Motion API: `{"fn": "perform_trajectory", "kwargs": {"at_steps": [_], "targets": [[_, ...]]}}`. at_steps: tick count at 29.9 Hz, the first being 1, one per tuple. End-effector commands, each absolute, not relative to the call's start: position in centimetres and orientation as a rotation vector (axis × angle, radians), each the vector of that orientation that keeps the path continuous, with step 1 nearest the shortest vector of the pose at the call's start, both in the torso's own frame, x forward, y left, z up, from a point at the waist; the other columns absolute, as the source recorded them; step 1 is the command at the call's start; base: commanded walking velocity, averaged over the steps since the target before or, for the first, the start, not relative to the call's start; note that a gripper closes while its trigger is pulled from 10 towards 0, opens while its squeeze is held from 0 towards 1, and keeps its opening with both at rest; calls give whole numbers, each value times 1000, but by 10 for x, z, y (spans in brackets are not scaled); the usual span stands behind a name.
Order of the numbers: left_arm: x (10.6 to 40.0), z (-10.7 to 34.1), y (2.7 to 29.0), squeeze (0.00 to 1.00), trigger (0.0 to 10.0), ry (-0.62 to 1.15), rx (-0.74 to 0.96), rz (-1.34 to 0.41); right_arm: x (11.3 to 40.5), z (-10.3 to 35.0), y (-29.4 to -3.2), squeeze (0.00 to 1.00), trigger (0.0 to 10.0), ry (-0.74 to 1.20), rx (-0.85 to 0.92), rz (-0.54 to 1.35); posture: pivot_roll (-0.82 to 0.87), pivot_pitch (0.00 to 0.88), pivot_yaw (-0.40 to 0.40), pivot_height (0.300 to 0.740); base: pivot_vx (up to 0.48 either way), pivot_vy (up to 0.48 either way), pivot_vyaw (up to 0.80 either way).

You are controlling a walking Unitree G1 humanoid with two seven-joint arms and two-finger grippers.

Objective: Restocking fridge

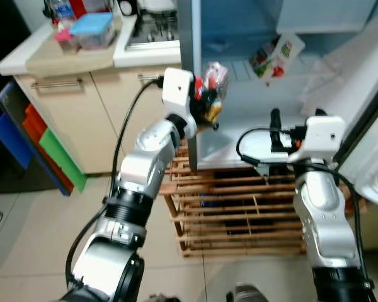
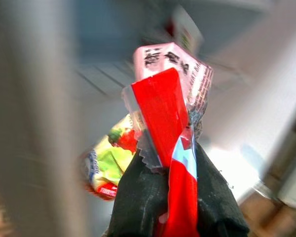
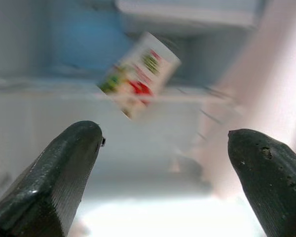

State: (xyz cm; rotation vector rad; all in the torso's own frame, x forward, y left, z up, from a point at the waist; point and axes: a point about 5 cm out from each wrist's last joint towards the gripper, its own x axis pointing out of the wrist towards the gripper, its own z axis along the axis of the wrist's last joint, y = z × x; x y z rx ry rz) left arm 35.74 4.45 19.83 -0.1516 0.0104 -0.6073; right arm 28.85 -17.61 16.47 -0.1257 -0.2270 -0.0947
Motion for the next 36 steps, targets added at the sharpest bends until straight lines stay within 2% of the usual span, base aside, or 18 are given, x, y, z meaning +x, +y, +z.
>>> {"fn": "perform_trajectory", "kwargs": {"at_steps": [1, 4, 9, 12, 18, 24, 26, 33, 34, 35, 36], "targets": [[359, 180, 36, 0, 10000, 162, -182, -589, 284, 171, -174, 0, 10000, -244, -132, -106, -377, 103, 118, 740, 0, 0, 0], [362, 166, 29, 0, 10000, 272, -266, -560, 280, 172, -173, 0, 10000, -244, -131, -110, -389, 114, 117, 740, 0, 0, 0], [371, 172, 15, 0, 10000, 215, -378, -574, 270, 171, -179, 0, 10000, -226, -141, -136, -427, 161, 118, 740, 0, 0, 0], [375, 178, 14, 0, 10000, 149, -317, -579, 264, 170, -180, 0, 10000, -218, -144, -143, -449, 185, 116, 740, 0, 0, 0], [387, 187, 16, 0, 10000, 128, -340, -504, 249, 169, -180, 0, 10000, -188, -154, -150, -493, 234, 107, 740, 0, 0, 0], [398, 191, 32, 0, 10000, 104, -375, -349, 237, 169, -184, 0, 10000, -155, -171, -162, -528, 277, 89, 740, 0, 0, 0], [403, 196, 47, 0, 10000, 48, -401, -266, 231, 171, -184, 0, 10000, -139, -184, -156, -558, 303, 72, 740, 0, 0, 0], [409, 195, 70, 0, 10000, 35, -358, -157, 213, 170, -179, 0, 10000, -93, -185, -139, -575, 348, 35, 740, 0, 0, 0], [410, 194, 74, 298, 10000, 43, -349, -137, 212, 169, -179, 0, 10000, -86, -185, -136, -575, 349, 30, 740, 0, 0, 0], [410, 194, 76, 298, 10000, 48, -340, -126, 210, 168, -179, 0, 10000, -82, -185, -136, -575, 349, 30, 740, 0, 0, 0], [412, 197, 82, 376, 10000, 40, -339, -100, 210, 168, -178, 0, 10000, -74, -185, -130, -578, 356, 29, 740, 0, 0, 0]]}}
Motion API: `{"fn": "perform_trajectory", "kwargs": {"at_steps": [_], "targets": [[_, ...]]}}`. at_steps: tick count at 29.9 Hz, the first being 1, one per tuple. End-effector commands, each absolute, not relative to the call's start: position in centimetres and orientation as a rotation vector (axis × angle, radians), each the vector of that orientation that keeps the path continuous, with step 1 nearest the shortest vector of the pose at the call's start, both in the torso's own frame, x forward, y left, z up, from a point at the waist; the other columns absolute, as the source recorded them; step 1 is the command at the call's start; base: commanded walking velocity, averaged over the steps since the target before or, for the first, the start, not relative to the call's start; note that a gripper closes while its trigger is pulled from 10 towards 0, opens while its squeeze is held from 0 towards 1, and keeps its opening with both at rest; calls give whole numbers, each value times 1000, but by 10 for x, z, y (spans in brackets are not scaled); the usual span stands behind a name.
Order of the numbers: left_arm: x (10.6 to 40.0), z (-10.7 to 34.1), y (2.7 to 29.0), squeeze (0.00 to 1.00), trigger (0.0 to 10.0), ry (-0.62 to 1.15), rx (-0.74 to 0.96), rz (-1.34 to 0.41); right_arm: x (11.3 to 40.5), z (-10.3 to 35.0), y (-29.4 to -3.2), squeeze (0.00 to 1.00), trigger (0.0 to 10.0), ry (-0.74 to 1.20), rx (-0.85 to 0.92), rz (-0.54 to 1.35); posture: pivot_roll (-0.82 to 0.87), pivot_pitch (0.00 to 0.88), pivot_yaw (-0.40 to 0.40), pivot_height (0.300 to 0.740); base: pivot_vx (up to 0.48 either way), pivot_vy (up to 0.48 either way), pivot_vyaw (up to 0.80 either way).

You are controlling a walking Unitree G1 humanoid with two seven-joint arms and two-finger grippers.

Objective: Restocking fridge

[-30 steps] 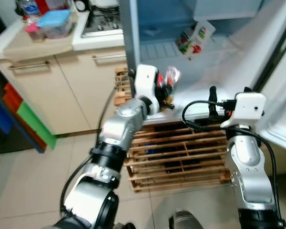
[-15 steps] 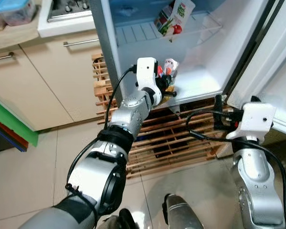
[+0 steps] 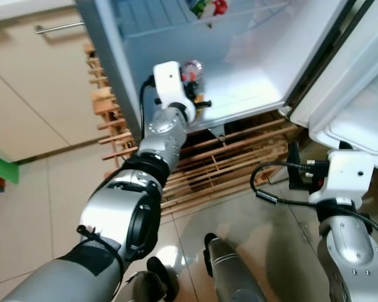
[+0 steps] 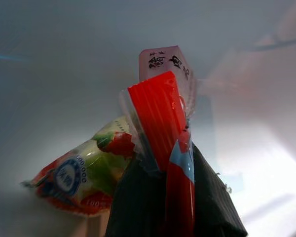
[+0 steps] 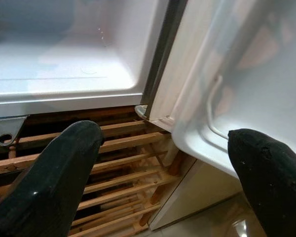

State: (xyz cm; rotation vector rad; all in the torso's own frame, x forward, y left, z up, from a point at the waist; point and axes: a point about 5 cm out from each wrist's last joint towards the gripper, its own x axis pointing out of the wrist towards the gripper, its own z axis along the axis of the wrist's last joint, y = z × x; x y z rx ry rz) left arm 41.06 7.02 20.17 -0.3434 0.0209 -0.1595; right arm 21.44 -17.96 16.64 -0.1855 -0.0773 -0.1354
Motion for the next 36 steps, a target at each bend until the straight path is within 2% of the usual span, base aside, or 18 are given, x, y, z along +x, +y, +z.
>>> {"fn": "perform_trajectory", "kwargs": {"at_steps": [1, 4, 5, 6, 7, 8, 9, 14, 16, 17, 18, 20, 23, 27, 29, 34, 36], "targets": [[413, 199, 87, 376, 10000, 33, -340, -81, 210, 167, -177, 0, 10000, -70, -185, -126, -580, 356, 29, 740, 0, 0, 0], [417, 205, 106, 373, 10000, 19, -337, -11, 211, 169, -178, 0, 10000, -68, -190, -123, -582, 361, 28, 740, 0, 0, 0], [418, 207, 121, 408, 10000, 11, -354, 47, 211, 170, -179, 0, 10000, -68, -191, -127, -585, 361, 29, 740, 0, 0, 0], [419, 210, 133, 749, 10000, 1, -361, 95, 210, 170, -180, 0, 10000, -65, -192, -132, -584, 362, 28, 740, 0, 0, 0], [419, 212, 143, 925, 10000, -13, -357, 131, 209, 169, -180, 0, 10000, -62, -192, -136, -578, 362, 30, 740, 0, 0, 0], [420, 214, 149, 925, 10000, -22, -351, 150, 209, 169, -181, 0, 10000, -58, -192, -138, -578, 362, 30, 740, 0, 0, 0], [420, 216, 151, 1000, 10000, -31, -340, 153, 208, 169, -180, 0, 10000, -56, -192, -136, -574, 361, 32, 740, 0, 0, 0], [421, 221, 156, 1000, 10000, -43, -337, 169, 210, 169, -178, 0, 10000, -53, -192, -129, -563, 356, 42, 740, 0, 0, 0], [421, 215, 155, 1000, 10000, 39, -472, 229, 215, 171, -179, 0, 10000, -61, -192, -131, -559, 348, 45, 740, 0, 0, 0], [421, 215, 155, 1000, 10000, 39, -472, 229, 215, 171, -179, 0, 10000, -61, -192, -131, -559, 348, 45, 740, 0, 0, 0], [423, 223, 146, 1000, 10000, 31, -520, 194, 216, 171, -179, 0, 10000, -65, -194, -131, -560, 337, 48, 740, 0, 0, 0], [424, 229, 138, 1000, 10000, 14, -519, 158, 219, 171, -180, 0, 10000, -65, -196, -130, -554, 325, 47, 740, 0, 0, 0], [425, 240, 110, 1000, 10000, 3, -530, 35, 223, 173, -181, 0, 10000, -80, -199, -126, -541, 302, 49, 740, 0, 0, 0], [425, 253, 94, 1000, 10000, -50, -443, -36, 234, 174, -178, 0, 10000, -100, -193, -113, -513, 261, 50, 740, 0, 0, 0], [424, 257, 86, 1000, 10000, -58, -298, -73, 240, 175, -175, 0, 10000, -112, -187, -101, -502, 243, 53, 740, 0, 0, 0], [424, 267, 81, 1000, 10000, -96, -179, -128, 262, 178, -171, 0, 10000, -146, -173, -85, -441, 170, 72, 740, 0, 0, 0], [424, 268, 81, 1000, 10000, -102, -154, -129, 264, 178, -171, 0, 10000, -151, -171, -87, -441, 170, 72, 740, 0, 0, 0]]}}
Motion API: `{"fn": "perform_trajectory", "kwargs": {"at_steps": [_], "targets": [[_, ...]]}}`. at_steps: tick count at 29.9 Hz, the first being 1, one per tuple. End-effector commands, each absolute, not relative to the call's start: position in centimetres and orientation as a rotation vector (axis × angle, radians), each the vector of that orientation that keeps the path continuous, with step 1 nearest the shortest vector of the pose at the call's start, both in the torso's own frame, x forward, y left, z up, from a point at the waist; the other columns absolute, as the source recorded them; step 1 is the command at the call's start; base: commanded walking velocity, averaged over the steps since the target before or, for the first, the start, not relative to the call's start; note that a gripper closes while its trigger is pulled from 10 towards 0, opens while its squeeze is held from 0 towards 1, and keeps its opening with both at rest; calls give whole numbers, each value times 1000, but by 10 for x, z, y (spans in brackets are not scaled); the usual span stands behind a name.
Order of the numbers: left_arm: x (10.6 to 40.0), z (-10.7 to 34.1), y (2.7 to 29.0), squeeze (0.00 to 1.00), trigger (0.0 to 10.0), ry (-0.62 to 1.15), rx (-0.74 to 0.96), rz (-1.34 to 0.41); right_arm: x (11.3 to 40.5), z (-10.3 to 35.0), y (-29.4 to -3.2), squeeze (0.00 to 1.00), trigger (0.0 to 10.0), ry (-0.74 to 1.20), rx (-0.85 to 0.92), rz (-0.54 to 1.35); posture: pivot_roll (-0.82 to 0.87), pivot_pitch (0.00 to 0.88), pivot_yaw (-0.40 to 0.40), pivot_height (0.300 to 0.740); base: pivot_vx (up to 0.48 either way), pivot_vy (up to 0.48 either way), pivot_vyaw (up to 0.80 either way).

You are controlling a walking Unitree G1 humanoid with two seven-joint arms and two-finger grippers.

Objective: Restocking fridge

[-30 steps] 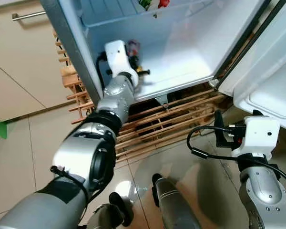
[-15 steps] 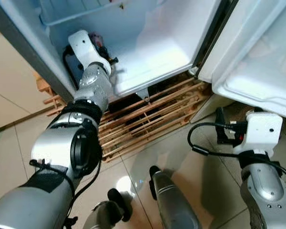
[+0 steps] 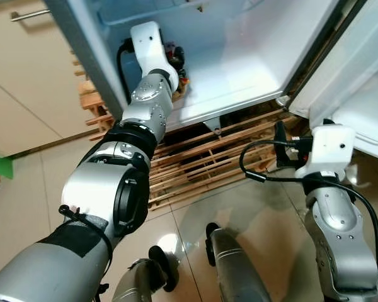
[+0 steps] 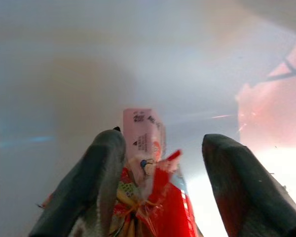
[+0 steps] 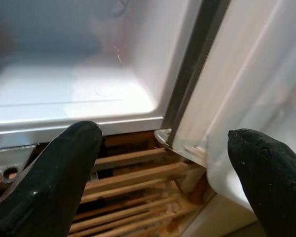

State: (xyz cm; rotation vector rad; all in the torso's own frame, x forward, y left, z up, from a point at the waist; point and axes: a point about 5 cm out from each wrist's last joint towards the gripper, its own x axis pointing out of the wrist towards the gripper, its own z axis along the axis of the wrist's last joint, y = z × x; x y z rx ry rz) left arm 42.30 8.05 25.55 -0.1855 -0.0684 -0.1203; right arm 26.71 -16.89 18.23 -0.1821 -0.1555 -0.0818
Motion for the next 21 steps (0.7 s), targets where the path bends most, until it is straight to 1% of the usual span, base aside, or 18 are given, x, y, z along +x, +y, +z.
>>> {"fn": "perform_trajectory", "kwargs": {"at_steps": [1, 5, 7, 8, 10, 12, 18, 19, 20, 21], "targets": [[424, 267, 81, 1000, 10000, -96, -138, -131, 269, 179, -172, 0, 10000, -160, -164, -88, -404, 136, 74, 740, 0, 0, 0], [423, 262, 80, 1000, 10000, -74, -144, -147, 279, 178, -170, 0, 10000, -169, -134, -81, -379, 115, 72, 740, 0, 0, 0], [421, 262, 77, 1000, 10000, -87, -121, -168, 288, 177, -169, 0, 10000, -161, -67, -80, -346, 79, 74, 740, 0, 0, 0], [419, 261, 76, 1000, 10000, -100, -112, -178, 291, 177, -167, 0, 10000, -168, -57, -72, -346, 79, 74, 740, 0, 0, 0], [415, 261, 73, 1000, 10000, -142, -85, -203, 301, 180, -163, 0, 10000, -191, -55, -56, -310, 27, 68, 740, 0, 0, 0], [411, 264, 69, 1000, 10000, -182, -106, -239, 308, 184, -161, 0, 10000, -208, -54, -47, -297, 7, 61, 740, 0, 0, 0], [404, 264, 63, 1000, 10000, -213, -125, -312, 321, 192, -156, 0, 10000, -243, -60, -14, -273, 0, 38, 740, 0, 0, 0], [392, 263, 62, 1000, 10000, -272, -200, -402, 326, 198, -152, 0, 10000, -268, -70, 12, -278, 0, 35, 740, 0, 0, 0], [387, 263, 63, 1000, 10000, -299, -229, -438, 327, 200, -151, 0, 10000, -277, -73, 18, -278, 0, 35, 740, 0, 0, 0], [378, 253, 73, 1000, 10000, -320, -195, -455, 328, 208, -161, 0, 10000, -294, -50, -15, -280, 0, 34, 740, 0, 0, 0]]}}
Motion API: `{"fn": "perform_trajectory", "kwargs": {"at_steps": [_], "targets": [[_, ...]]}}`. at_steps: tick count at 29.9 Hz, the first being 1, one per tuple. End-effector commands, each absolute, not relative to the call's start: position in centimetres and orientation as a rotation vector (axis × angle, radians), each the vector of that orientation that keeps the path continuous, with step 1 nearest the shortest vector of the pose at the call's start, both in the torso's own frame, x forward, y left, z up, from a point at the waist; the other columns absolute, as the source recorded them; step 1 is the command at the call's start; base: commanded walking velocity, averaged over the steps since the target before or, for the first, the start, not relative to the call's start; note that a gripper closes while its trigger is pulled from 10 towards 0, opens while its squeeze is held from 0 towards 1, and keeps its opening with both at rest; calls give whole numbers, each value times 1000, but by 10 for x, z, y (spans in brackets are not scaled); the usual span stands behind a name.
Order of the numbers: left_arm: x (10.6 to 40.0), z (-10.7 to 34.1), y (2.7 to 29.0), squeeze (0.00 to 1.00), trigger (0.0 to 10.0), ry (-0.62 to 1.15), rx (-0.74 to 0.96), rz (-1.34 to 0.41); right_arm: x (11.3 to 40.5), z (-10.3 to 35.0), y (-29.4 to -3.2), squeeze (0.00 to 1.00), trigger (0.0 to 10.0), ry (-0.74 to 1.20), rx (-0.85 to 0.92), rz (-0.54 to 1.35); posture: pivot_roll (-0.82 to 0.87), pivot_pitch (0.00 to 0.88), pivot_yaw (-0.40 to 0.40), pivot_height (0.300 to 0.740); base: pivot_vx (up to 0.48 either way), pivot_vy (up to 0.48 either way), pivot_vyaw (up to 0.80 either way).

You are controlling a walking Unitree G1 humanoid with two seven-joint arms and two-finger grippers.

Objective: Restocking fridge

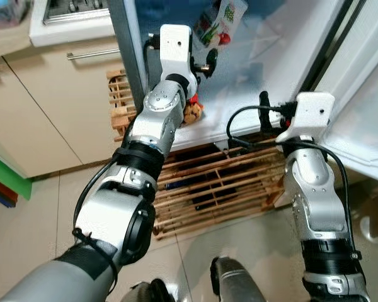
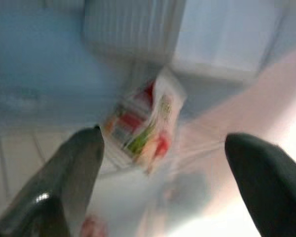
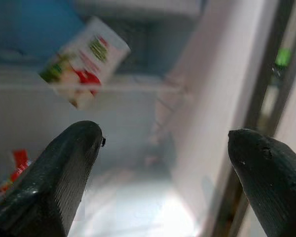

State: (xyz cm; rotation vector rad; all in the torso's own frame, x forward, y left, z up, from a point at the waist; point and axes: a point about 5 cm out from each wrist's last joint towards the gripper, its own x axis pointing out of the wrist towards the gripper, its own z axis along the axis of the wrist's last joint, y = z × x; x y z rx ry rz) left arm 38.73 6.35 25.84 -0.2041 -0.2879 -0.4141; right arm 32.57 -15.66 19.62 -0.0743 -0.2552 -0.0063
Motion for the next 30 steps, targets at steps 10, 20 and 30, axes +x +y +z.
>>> {"fn": "perform_trajectory", "kwargs": {"at_steps": [10, 20, 30], "targets": [[322, 201, 92, 1000, 10000, -289, -137, -577, 321, 205, -198, 0, 10000, -278, -86, -114, -287, 0, 17, 740, 0, 0, 0], [312, 203, 98, 0, 10000, -285, -150, -551, 317, 188, -185, 0, 10000, -242, -83, -78, -285, 0, 25, 740, 0, 0, 0], [308, 205, 97, 0, 10000, -282, -186, -555, 312, 182, -186, 0, 10000, -221, -75, -90, -290, 3, 27, 740, 0, -114, 0]]}}
